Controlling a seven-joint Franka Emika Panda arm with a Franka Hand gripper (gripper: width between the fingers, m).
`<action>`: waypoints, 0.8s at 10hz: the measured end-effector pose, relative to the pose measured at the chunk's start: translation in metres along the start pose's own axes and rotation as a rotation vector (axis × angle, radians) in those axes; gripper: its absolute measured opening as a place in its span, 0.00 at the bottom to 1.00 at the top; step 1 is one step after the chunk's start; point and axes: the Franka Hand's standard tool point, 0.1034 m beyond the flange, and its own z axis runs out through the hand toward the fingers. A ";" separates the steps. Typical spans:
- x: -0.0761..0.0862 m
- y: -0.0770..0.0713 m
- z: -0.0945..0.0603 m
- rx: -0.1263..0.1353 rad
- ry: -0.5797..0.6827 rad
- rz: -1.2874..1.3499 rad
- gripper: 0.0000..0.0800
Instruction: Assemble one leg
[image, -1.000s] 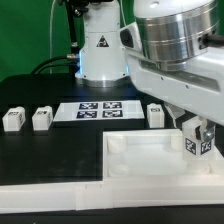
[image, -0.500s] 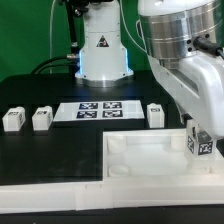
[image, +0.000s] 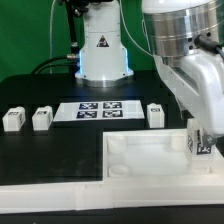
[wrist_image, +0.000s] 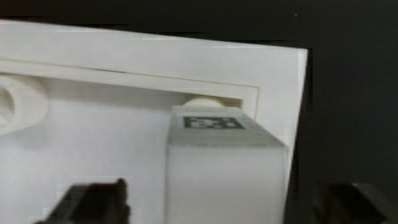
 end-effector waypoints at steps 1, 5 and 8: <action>-0.004 0.001 0.000 -0.019 -0.001 -0.116 0.77; -0.006 0.000 0.001 -0.020 0.000 -0.595 0.81; -0.005 -0.004 0.003 -0.030 0.040 -1.088 0.81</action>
Offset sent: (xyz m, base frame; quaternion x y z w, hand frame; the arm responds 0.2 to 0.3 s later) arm 0.0000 0.0000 0.0000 0.0000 0.0000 -0.2667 0.9638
